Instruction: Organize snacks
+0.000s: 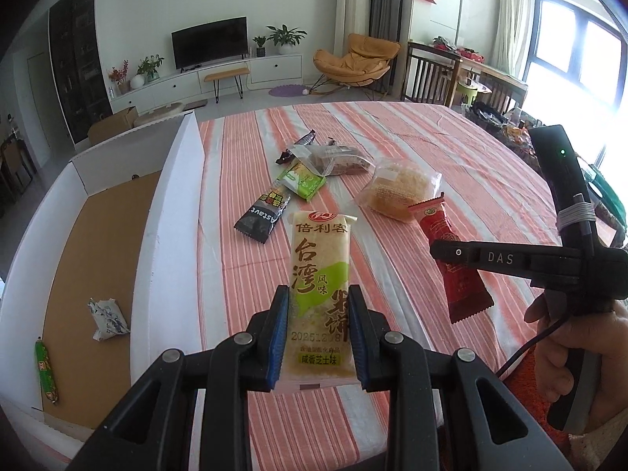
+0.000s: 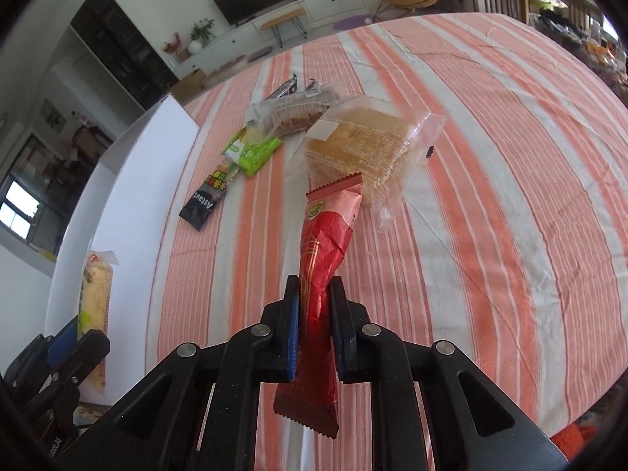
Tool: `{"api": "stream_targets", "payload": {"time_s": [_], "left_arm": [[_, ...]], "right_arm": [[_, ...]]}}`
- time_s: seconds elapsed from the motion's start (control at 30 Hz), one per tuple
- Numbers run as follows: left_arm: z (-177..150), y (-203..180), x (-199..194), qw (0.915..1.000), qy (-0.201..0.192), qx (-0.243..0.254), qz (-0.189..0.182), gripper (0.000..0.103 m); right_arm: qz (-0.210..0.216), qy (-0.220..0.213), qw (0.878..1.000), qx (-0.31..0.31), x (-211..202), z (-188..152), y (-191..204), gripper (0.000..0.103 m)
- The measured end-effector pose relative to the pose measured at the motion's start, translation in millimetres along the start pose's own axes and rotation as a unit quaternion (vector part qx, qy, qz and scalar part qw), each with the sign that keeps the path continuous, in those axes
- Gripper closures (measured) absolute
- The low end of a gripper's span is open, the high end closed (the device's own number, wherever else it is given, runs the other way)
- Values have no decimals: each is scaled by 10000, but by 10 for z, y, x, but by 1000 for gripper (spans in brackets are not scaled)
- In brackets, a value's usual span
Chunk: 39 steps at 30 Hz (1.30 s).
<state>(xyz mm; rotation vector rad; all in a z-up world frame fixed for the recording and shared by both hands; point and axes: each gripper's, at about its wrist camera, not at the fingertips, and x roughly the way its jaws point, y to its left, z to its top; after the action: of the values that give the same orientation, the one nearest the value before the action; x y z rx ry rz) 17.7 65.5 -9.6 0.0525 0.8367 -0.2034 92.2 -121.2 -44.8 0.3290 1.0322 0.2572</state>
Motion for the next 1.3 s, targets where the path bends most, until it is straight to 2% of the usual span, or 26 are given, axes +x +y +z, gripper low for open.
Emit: {"api": "stream_targets", "payload": {"time_s": [0.13,0.2,0.27,0.33,0.43,0.5,0.63,0.67,0.73,0.77,0.8,0.83,0.9,1.03,1.07,1.13,1.23,1.3], "left_arm": [[-4,47,-44,9999,10,-68,-79,75],[24,154,-119,9981,88,-354,-500,75],[83,351,-272,9911,117,-797,-1064,75],[147,593,-497,9875,-71,-1055,-1171,75],[195,1069,-823,9872,-471,-1362,-677,75],[167,1447,-961,9837,-648,-1660,-217,75],[-36,2084,-925,9717,-548,-2192,686,75],[-96,2181,-875,9688,-472,-2246,938,74],[-229,2318,-728,9624,-273,-2338,1360,52],[-297,2355,-668,9589,-193,-2428,1454,29],[-353,2365,-625,9566,-161,-2524,1447,20],[-390,2339,-596,9562,-168,-2576,1377,20],[-390,2205,-519,9621,-148,-2473,1142,18],[-191,1655,-395,9789,-193,-1953,563,18],[-138,1467,-348,9830,-202,-1788,361,17],[-4,1045,-258,9903,-171,-1376,-58,14],[147,454,-23,9958,78,-760,-496,12],[166,154,183,9963,239,-467,-679,12]], "right_arm": [[26,-21,10000,40,17,-20,3,89],[63,27,10000,72,12,-41,36,89],[256,34,9997,38,-61,-26,169,89],[626,-14,9979,-142,-207,23,449,89],[1311,-102,9897,-560,-441,163,1057,89],[1686,-115,9815,-895,-535,231,1516,89],[2313,149,9623,-1425,-412,239,2336,89],[2325,142,9595,-1587,-341,210,2492,84],[2180,198,9588,-1808,-169,144,2674,61],[2112,235,9603,-1805,-98,118,2684,36],[1992,176,9637,-1768,-54,92,2616,37],[1857,72,9664,-1777,-33,60,2514,37],[1372,-175,9740,-1792,-2,7,2207,37],[-254,-779,9834,-1621,20,-113,1293,37],[-712,-841,9830,-1469,33,-154,1026,37],[-1366,-821,9807,-1133,84,-217,560,37],[-2024,-818,9727,-789,131,-225,54,37],[-2200,-836,9696,-671,131,-220,-122,37]]}}
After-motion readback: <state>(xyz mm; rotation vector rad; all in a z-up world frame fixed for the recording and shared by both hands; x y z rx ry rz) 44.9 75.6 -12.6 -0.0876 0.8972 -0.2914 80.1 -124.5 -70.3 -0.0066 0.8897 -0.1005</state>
